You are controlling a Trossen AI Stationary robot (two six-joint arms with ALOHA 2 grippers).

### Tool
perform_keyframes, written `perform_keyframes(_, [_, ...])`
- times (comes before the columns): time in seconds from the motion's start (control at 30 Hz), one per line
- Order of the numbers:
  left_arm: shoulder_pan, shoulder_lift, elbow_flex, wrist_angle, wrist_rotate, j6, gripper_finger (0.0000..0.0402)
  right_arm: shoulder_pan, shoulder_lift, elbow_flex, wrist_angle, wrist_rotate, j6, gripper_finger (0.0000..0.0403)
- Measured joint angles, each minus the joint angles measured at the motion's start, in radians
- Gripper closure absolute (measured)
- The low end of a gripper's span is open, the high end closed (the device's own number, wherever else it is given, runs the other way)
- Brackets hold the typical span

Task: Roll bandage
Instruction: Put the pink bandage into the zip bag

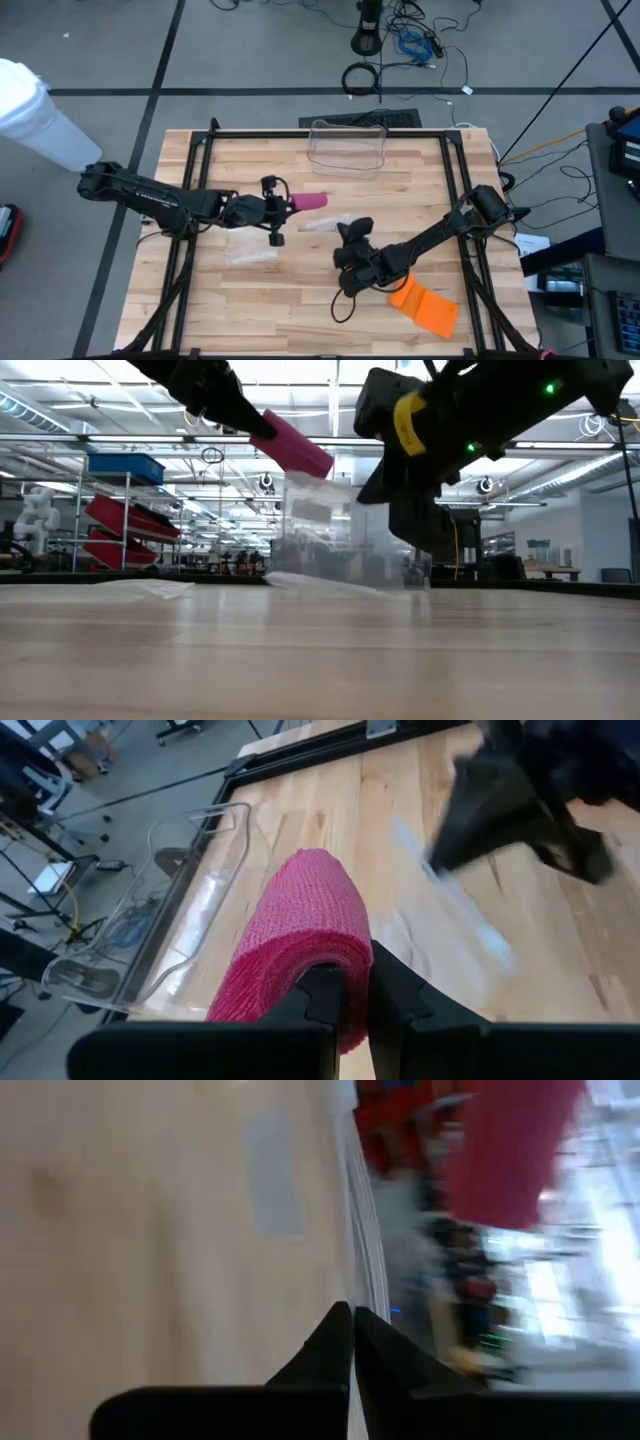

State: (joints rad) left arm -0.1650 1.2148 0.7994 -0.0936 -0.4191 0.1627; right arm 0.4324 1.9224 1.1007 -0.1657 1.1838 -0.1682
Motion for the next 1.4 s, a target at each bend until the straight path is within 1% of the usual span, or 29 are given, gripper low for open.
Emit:
perform_keyframes(0.1, [0.001, 0.0, 0.0, 0.01, 0.027, 0.001, 0.0375, -0.02, 0.0, 0.0, 0.019, -0.241, 0.041, 0.0403])
perform_keyframes(0.13, [0.001, 0.0, 0.0, 0.014, 0.041, 0.004, 0.0375, -0.029, 0.0, 0.0, 0.027, -0.298, 0.061, 0.0403])
perform_keyframes(0.2, [0.001, 0.0, 0.0, 0.025, 0.078, 0.008, 0.0375, -0.047, 0.0, 0.0, 0.029, -0.35, 0.105, 0.0403])
perform_keyframes(0.27, [0.001, 0.0, 0.0, 0.036, 0.114, 0.01, 0.0375, -0.06, 0.0, 0.0, 0.024, -0.353, 0.143, 0.0403])
perform_keyframes(0.33, [0.001, 0.0, 0.0, 0.037, 0.128, 0.024, 0.0375, -0.068, 0.0, 0.0, 0.026, -0.352, 0.157, 0.0403])
perform_keyframes(0.5, [0.001, 0.0, 0.0, 0.035, 0.128, 0.027, 0.0375, -0.078, 0.0, 0.0, 0.025, -0.402, 0.16, 0.0403])
perform_keyframes(1.0, [0.001, 0.0, 0.0, 0.033, 0.126, 0.027, 0.0375, -0.093, 0.0, 0.0, 0.026, -0.401, 0.26, 0.0403])
perform_keyframes(1.4, [0.001, 0.0, 0.0, 0.026, 0.126, 0.028, 0.0375, -0.094, 0.0, 0.0, 0.026, -0.399, 0.262, 0.0403])
